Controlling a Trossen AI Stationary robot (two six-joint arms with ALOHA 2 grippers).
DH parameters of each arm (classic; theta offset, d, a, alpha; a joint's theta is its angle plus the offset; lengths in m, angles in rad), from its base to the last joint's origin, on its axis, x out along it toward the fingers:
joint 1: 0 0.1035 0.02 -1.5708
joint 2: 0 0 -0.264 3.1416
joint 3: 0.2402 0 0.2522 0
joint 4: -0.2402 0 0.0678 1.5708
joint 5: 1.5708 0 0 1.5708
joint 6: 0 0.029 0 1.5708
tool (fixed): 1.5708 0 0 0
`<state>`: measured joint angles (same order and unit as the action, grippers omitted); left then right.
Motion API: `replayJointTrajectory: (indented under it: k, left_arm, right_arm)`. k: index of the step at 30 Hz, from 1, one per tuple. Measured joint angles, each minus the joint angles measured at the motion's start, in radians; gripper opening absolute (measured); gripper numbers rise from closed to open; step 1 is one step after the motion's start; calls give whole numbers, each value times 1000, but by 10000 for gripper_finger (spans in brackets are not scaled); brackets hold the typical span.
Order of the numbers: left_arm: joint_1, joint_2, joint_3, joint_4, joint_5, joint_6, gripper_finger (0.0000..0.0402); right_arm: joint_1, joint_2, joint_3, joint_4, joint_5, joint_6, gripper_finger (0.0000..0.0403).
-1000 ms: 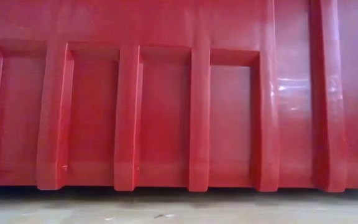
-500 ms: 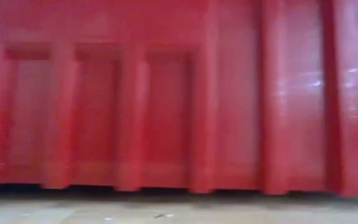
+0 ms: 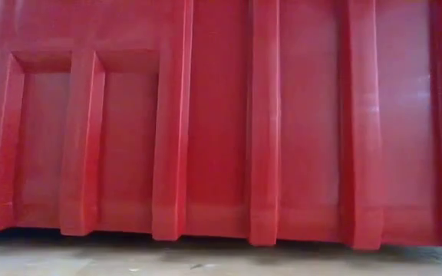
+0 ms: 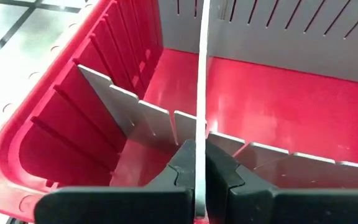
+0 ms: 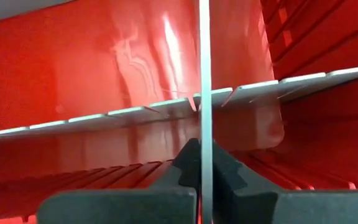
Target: Sort Items/Unsort Items
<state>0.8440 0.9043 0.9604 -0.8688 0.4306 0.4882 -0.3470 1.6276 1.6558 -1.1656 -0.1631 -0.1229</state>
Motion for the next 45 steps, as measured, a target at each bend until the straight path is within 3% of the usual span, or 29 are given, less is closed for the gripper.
replayJointTrajectory:
  k: [11,22,27,31,36,40,45]
  left_arm:
    - [-1,3,2,-8,-10,-7,38]
    - [-1,1,79,-8,-7,-21,114]
    - [-1,-2,130,-18,0,-16,130]
    - [-1,-14,213,8,1,15,117]
    - [-1,-15,293,15,-21,45,68]
    - [-1,-13,274,19,-50,10,10]
    - [-8,10,209,35,-33,-39,3]
  right_arm:
    - [1,-1,0,2,0,76,13]
    - [9,-24,98,9,94,55,98]
    - [9,-24,145,-11,101,56,111]
    - [16,-25,208,-14,103,50,98]
    - [23,-25,263,-23,102,40,45]
    - [49,-25,259,-32,100,63,5]
    - [106,-26,188,47,129,100,1]
